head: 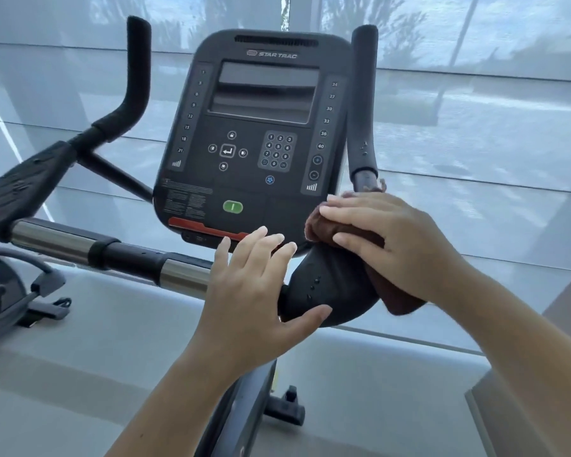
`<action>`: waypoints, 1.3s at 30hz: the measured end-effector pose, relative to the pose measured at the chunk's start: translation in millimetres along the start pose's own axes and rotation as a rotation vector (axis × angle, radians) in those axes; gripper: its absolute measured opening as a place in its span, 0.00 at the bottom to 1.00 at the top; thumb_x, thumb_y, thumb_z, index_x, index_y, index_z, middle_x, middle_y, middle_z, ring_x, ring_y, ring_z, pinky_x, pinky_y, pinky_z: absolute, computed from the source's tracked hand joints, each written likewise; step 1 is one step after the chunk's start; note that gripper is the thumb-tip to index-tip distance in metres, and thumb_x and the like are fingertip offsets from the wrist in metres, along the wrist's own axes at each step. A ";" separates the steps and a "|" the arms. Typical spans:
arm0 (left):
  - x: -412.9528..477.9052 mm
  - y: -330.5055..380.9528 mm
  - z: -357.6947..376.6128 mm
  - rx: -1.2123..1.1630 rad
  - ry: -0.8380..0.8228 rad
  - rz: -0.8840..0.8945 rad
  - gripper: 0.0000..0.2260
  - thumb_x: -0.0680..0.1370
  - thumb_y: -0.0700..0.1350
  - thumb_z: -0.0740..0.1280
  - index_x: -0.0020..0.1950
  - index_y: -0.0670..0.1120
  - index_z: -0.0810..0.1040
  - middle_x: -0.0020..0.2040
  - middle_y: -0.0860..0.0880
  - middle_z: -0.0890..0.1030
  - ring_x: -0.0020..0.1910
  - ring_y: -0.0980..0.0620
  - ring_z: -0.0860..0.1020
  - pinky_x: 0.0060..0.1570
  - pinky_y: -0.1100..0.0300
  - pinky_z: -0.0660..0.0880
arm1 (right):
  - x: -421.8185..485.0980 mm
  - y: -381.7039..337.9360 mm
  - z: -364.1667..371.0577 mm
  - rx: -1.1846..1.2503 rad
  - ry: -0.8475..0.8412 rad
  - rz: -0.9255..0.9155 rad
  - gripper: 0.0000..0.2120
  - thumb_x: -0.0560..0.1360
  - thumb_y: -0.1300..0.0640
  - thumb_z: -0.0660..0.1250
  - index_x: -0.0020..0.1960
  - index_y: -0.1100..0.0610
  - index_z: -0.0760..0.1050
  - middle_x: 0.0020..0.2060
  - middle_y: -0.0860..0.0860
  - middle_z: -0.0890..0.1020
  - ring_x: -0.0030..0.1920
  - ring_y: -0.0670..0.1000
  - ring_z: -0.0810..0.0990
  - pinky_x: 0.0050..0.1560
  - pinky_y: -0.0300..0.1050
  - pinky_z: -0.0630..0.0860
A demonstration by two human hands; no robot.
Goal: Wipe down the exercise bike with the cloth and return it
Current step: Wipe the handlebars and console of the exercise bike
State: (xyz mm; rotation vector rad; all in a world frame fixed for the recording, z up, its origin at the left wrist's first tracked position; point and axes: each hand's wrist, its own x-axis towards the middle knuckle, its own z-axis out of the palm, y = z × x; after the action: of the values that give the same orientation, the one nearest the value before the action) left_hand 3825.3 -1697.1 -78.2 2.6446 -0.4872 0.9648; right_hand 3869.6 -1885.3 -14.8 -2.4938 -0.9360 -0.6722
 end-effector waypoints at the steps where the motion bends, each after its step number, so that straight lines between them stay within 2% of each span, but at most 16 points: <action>1: -0.3 -0.9 -0.3 0.000 -0.006 0.003 0.33 0.68 0.64 0.60 0.58 0.39 0.77 0.59 0.43 0.78 0.64 0.42 0.71 0.59 0.37 0.66 | -12.8 -5.3 2.9 0.000 0.041 -0.010 0.15 0.74 0.53 0.65 0.61 0.50 0.76 0.60 0.46 0.78 0.64 0.48 0.72 0.66 0.44 0.64; 4: -2.1 -4.5 -1.8 0.013 -0.019 0.021 0.34 0.68 0.65 0.60 0.59 0.38 0.76 0.60 0.42 0.77 0.64 0.41 0.71 0.59 0.36 0.66 | -27.8 -14.6 6.2 -0.010 0.090 -0.026 0.15 0.73 0.54 0.65 0.59 0.52 0.78 0.58 0.47 0.79 0.62 0.49 0.74 0.64 0.41 0.65; 9: -4.2 -11.6 -8.3 0.054 -0.038 0.020 0.34 0.68 0.66 0.59 0.59 0.38 0.77 0.58 0.42 0.78 0.64 0.40 0.71 0.60 0.36 0.65 | 18.0 -19.3 1.8 -0.086 -0.028 0.079 0.15 0.76 0.53 0.65 0.62 0.48 0.75 0.61 0.46 0.78 0.62 0.49 0.73 0.61 0.42 0.65; 13: -6.1 -9.4 -8.3 0.033 -0.074 0.017 0.36 0.67 0.67 0.58 0.59 0.39 0.76 0.59 0.43 0.77 0.64 0.41 0.70 0.61 0.37 0.63 | -1.2 -33.9 10.3 -0.079 0.036 0.088 0.14 0.75 0.54 0.66 0.60 0.51 0.77 0.60 0.48 0.79 0.62 0.51 0.74 0.61 0.37 0.61; 15: -8.7 -8.6 -6.7 0.023 -0.080 0.035 0.37 0.66 0.68 0.58 0.59 0.40 0.76 0.59 0.44 0.78 0.64 0.42 0.71 0.62 0.38 0.61 | -27.9 -45.9 15.5 -0.044 0.107 0.044 0.14 0.73 0.54 0.66 0.58 0.54 0.79 0.58 0.50 0.80 0.61 0.54 0.76 0.64 0.43 0.65; 17: -11.3 -10.7 -6.6 0.026 -0.078 0.044 0.38 0.66 0.69 0.58 0.59 0.40 0.76 0.59 0.44 0.78 0.64 0.42 0.71 0.63 0.39 0.60 | -43.6 -52.6 21.2 -0.056 0.141 0.007 0.14 0.73 0.55 0.66 0.57 0.55 0.79 0.57 0.50 0.81 0.59 0.55 0.76 0.63 0.50 0.69; 19: -13.7 -14.9 -7.7 0.032 -0.072 0.048 0.39 0.65 0.69 0.58 0.59 0.39 0.76 0.58 0.43 0.78 0.64 0.41 0.71 0.63 0.38 0.60 | -39.2 -54.6 20.2 -0.059 0.126 -0.003 0.13 0.73 0.56 0.67 0.56 0.56 0.79 0.56 0.51 0.81 0.58 0.55 0.77 0.62 0.51 0.71; 21: -15.3 -18.5 -9.3 0.040 -0.072 0.052 0.39 0.64 0.69 0.58 0.59 0.38 0.76 0.58 0.43 0.78 0.63 0.41 0.72 0.63 0.38 0.60 | -17.9 -54.5 13.1 -0.041 0.070 0.048 0.13 0.74 0.56 0.66 0.58 0.55 0.79 0.56 0.51 0.81 0.58 0.53 0.77 0.62 0.42 0.67; 23: -16.4 -21.1 -9.6 0.048 -0.080 0.056 0.39 0.64 0.69 0.61 0.59 0.37 0.76 0.58 0.43 0.79 0.63 0.41 0.72 0.63 0.37 0.60 | 3.9 -52.0 9.4 -0.085 0.027 0.110 0.13 0.75 0.55 0.66 0.59 0.52 0.78 0.57 0.49 0.81 0.59 0.50 0.76 0.57 0.34 0.62; 24: -17.1 -21.3 -9.4 0.047 -0.084 0.055 0.39 0.63 0.69 0.63 0.59 0.37 0.76 0.58 0.43 0.78 0.64 0.41 0.71 0.63 0.37 0.59 | 7.7 -51.5 11.7 -0.124 0.023 0.125 0.13 0.75 0.55 0.65 0.60 0.52 0.77 0.57 0.48 0.81 0.59 0.50 0.75 0.55 0.34 0.61; 26: -17.9 -21.2 -9.2 0.039 -0.095 0.050 0.39 0.62 0.68 0.64 0.60 0.38 0.76 0.59 0.43 0.78 0.64 0.41 0.71 0.64 0.38 0.58 | -2.2 -57.1 18.6 -0.143 0.043 0.122 0.13 0.75 0.55 0.65 0.59 0.53 0.78 0.56 0.50 0.81 0.59 0.54 0.76 0.60 0.41 0.65; 28: -17.9 -20.9 -9.6 0.028 -0.109 0.056 0.39 0.64 0.69 0.62 0.60 0.39 0.76 0.59 0.44 0.78 0.65 0.42 0.71 0.65 0.38 0.58 | -27.7 -65.9 27.2 -0.129 0.138 0.067 0.12 0.74 0.56 0.66 0.56 0.56 0.80 0.55 0.51 0.82 0.58 0.57 0.77 0.61 0.51 0.71; 30: -18.3 -22.5 -10.7 0.022 -0.122 0.075 0.39 0.65 0.70 0.59 0.61 0.39 0.76 0.59 0.44 0.78 0.65 0.42 0.71 0.64 0.38 0.58 | -50.7 -71.4 36.6 -0.132 0.227 0.020 0.12 0.74 0.57 0.66 0.55 0.58 0.80 0.54 0.52 0.82 0.57 0.58 0.77 0.58 0.56 0.74; 32: -18.7 -25.1 -11.7 0.014 -0.125 0.095 0.39 0.65 0.70 0.58 0.61 0.39 0.75 0.59 0.44 0.78 0.64 0.42 0.71 0.64 0.38 0.59 | -60.4 -74.0 40.3 -0.160 0.270 -0.009 0.12 0.75 0.57 0.65 0.55 0.59 0.80 0.54 0.53 0.82 0.57 0.59 0.78 0.56 0.57 0.75; 35: -20.0 -27.5 -10.3 0.005 -0.100 0.110 0.38 0.64 0.68 0.64 0.60 0.40 0.76 0.59 0.44 0.78 0.64 0.42 0.71 0.64 0.39 0.59 | -49.7 -73.3 35.9 -0.191 0.225 -0.032 0.11 0.75 0.57 0.65 0.55 0.59 0.80 0.53 0.53 0.82 0.55 0.59 0.78 0.54 0.57 0.76; 39: -20.2 -27.9 -5.9 0.004 -0.056 0.119 0.37 0.63 0.67 0.67 0.59 0.40 0.76 0.59 0.44 0.78 0.64 0.42 0.72 0.64 0.39 0.59 | -8.8 -71.2 28.6 -0.151 0.147 0.167 0.12 0.75 0.56 0.65 0.58 0.55 0.79 0.54 0.50 0.82 0.55 0.56 0.77 0.57 0.52 0.72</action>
State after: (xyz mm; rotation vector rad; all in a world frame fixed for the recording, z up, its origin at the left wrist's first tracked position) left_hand 3818.8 -1665.4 -91.3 2.6784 -0.6635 0.9280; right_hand 3823.2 -1825.3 -29.4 -2.5752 -0.6381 -0.8851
